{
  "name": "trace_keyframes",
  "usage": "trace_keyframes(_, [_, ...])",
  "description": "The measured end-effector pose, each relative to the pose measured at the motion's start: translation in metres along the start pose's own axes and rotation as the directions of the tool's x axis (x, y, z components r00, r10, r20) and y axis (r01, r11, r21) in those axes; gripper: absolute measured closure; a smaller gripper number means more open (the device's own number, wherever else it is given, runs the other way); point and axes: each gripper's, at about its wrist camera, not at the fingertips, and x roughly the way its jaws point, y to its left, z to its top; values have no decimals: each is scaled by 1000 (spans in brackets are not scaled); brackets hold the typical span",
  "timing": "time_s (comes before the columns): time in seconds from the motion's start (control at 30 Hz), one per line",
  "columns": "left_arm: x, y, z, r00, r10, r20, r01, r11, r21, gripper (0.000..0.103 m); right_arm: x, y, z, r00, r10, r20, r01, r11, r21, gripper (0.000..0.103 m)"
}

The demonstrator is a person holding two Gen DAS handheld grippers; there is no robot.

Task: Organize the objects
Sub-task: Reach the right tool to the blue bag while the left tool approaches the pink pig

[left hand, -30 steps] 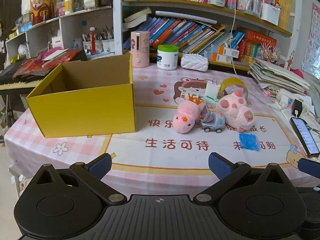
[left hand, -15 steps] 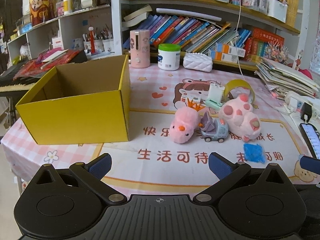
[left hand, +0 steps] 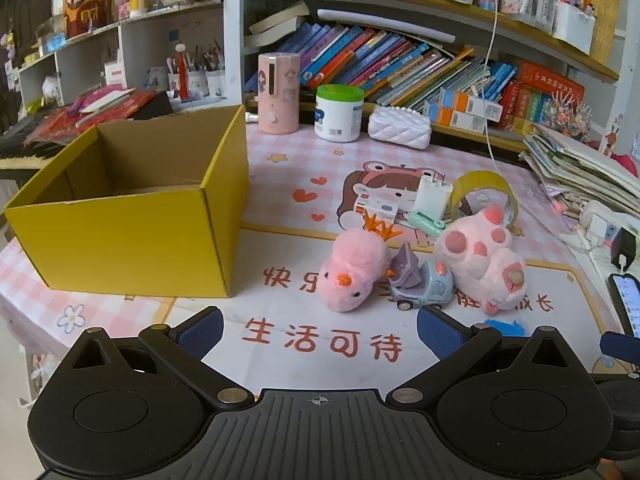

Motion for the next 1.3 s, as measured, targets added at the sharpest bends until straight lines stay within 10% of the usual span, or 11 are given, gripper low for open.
trace_keyframes(1.0, [30,-23,1,995,84,-44,-86,996,-30,0,59,-21,11,989,132,-61,-138,984,-110,21])
trace_keyframes(1.3, [41,-29,9,994,102,-40,-104,994,-34,0,75,-14,14,966,229,-117,-245,958,-148,53])
